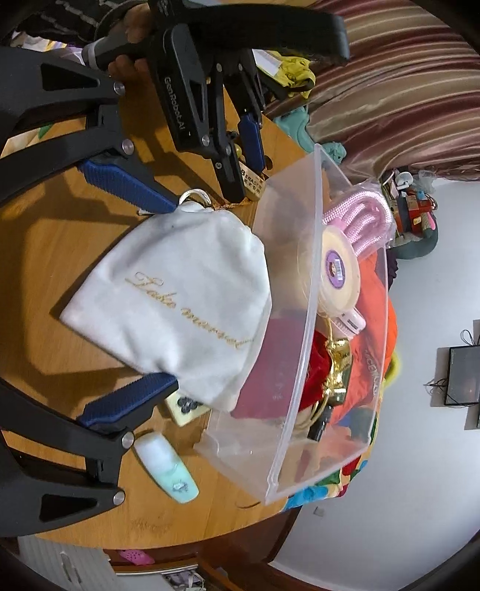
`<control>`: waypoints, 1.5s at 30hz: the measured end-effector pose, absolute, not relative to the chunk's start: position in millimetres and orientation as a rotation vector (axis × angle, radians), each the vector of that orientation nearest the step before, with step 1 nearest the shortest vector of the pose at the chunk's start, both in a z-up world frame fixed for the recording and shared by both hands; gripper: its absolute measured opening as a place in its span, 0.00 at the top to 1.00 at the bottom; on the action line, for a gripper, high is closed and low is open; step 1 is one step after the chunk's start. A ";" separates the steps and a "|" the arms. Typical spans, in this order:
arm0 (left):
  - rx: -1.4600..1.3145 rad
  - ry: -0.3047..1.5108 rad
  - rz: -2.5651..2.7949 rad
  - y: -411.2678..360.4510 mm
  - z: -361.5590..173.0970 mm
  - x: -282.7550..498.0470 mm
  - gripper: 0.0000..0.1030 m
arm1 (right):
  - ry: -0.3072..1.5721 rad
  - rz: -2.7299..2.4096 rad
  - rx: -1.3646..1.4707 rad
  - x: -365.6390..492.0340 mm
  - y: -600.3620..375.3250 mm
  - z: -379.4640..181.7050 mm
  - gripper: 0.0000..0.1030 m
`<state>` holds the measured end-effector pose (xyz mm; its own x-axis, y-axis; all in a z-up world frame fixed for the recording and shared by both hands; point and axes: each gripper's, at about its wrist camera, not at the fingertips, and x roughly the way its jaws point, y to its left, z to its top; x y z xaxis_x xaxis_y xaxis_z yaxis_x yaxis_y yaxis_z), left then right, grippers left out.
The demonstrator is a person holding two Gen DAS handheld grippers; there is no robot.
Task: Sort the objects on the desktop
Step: 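Grasp the wooden eraser with the left gripper while the right grasps the white pouch, then carry the eraser and white pouch over the box and lower them in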
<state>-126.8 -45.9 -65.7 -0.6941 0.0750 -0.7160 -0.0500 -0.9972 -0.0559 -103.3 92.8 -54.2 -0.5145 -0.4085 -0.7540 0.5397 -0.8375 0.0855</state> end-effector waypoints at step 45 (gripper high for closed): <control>-0.935 -0.052 2.897 -36.5 5.5 -90.5 0.78 | 0.235 -2.383 0.856 -74.2 110.8 -7.4 0.74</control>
<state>-90.5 -36.5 5.5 -0.8070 0.1024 -0.5817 -0.0816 -0.9947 -0.0619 -74.2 110.8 -7.4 -0.6192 -0.4714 -0.6280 0.5851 -0.8103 0.0313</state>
